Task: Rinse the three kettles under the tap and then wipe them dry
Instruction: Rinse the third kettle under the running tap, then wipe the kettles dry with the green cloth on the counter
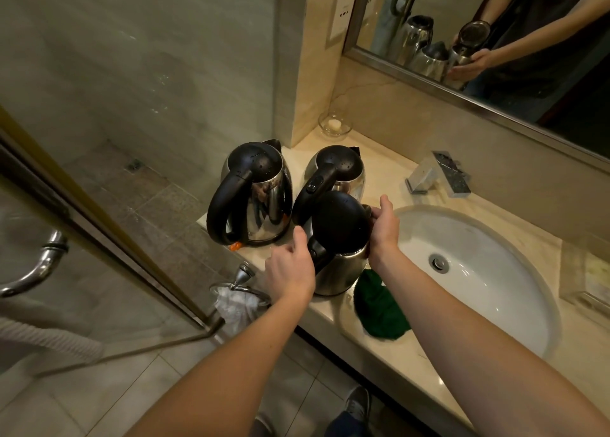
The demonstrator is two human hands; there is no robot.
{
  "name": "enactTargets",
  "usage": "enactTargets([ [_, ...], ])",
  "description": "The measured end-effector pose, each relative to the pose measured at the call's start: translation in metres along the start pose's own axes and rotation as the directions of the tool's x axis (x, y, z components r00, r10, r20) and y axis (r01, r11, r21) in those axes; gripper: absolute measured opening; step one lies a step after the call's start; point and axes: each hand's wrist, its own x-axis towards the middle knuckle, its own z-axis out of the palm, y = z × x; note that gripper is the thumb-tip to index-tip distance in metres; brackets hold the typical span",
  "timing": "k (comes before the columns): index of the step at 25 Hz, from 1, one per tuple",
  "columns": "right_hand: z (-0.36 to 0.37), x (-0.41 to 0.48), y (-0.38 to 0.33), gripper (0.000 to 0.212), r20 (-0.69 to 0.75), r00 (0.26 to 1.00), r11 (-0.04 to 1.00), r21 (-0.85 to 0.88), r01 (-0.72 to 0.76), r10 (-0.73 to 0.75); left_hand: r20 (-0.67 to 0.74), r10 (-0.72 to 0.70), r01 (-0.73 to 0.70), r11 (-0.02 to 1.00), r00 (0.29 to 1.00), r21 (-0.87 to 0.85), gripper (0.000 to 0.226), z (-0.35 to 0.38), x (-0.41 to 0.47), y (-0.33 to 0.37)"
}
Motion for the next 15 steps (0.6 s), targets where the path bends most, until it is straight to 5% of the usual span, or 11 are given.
enactTargets([
  [5,0.004,-0.039,-0.013,0.058,-0.069,0.991,0.989,0.086,0.124,-0.118,0.035,0.023,-0.024,0.999,0.999,0.023,0.063,-0.005,-0.002,0.004],
  [11,0.015,-0.061,-0.006,0.031,-0.162,0.928,0.939,-0.141,0.313,-0.334,0.147,-0.019,0.005,0.995,0.989,0.097,0.075,-0.009,0.003,0.004],
  [15,0.019,-0.047,-0.004,0.064,-0.286,0.9,0.894,-0.401,0.199,-0.328,0.179,-0.05,0.036,0.996,0.983,0.086,0.086,-0.01,0.003,0.006],
])
